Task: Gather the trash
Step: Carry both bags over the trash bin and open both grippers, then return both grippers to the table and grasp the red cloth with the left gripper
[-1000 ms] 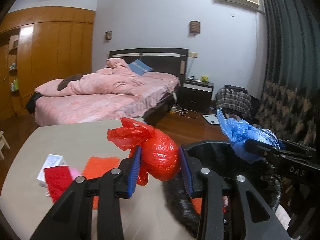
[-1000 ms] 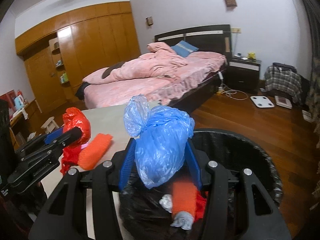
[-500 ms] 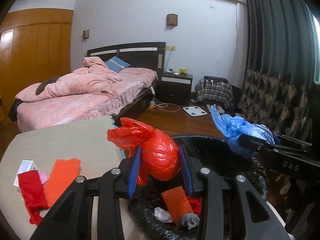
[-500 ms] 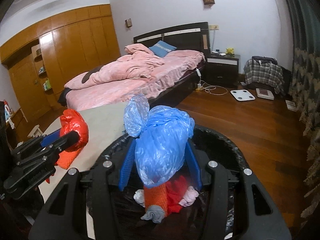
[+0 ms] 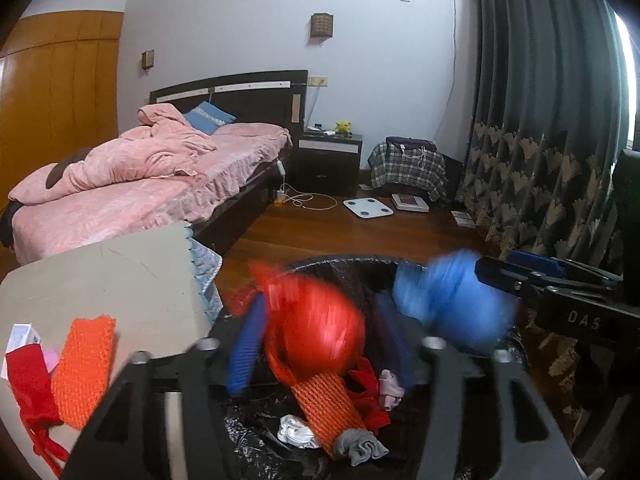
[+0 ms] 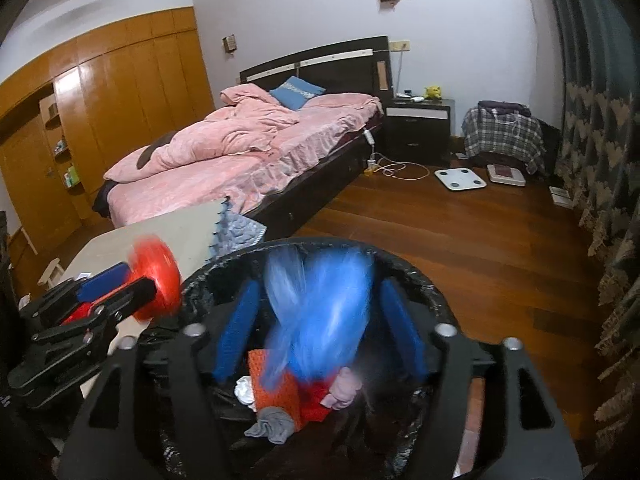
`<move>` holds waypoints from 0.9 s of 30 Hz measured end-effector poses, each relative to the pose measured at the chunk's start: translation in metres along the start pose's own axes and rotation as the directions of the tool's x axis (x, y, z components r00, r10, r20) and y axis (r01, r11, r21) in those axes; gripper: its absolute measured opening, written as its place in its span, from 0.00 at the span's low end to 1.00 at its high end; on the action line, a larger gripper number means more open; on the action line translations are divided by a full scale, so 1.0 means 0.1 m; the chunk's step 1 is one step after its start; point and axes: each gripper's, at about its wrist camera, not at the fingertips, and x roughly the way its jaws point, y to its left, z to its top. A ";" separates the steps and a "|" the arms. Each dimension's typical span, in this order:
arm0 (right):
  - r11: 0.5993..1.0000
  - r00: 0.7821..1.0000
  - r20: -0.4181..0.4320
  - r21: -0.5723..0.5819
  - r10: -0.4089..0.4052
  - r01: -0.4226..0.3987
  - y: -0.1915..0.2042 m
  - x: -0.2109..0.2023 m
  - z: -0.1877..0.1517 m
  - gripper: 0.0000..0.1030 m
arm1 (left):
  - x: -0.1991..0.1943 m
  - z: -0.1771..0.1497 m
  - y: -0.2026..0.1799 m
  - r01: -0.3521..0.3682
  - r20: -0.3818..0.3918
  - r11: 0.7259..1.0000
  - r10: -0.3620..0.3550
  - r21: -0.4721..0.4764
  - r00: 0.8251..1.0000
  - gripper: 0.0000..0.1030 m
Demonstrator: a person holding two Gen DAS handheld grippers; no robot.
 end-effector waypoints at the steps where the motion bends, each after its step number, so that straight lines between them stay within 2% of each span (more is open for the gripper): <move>1: 1.000 1.000 0.005 0.004 -0.006 0.006 -0.01 -0.01 0.00 0.75 | -0.02 -0.01 0.02 -0.001 0.000 1.000 0.001 0.000 1.000 0.62; 7: 1.000 0.999 0.040 0.021 -0.009 0.008 0.02 -0.10 0.05 0.93 | -0.17 -0.05 0.20 -0.060 0.005 0.998 0.060 -0.007 0.998 0.77; 12: 0.999 0.999 0.028 0.024 0.039 -0.039 0.22 -0.10 0.08 0.95 | -0.45 -0.17 0.55 -0.173 0.026 0.984 0.174 -0.037 0.984 0.85; 15: 0.997 0.997 0.009 -0.008 0.080 -0.080 0.45 -0.04 0.05 0.95 | -0.60 -0.25 0.78 -0.239 0.022 0.969 0.241 -0.066 0.970 0.86; 21: 0.983 0.986 -0.016 -0.070 0.166 -0.167 1.01 0.14 0.04 0.95 | -0.84 -0.50 1.29 -0.384 -0.014 0.916 0.385 -0.112 0.923 0.86; 27: 0.961 0.972 -0.038 -0.146 0.233 -0.236 1.62 0.38 0.03 0.95 | -0.98 -0.69 1.79 -0.504 -0.068 0.847 0.500 -0.168 0.863 0.85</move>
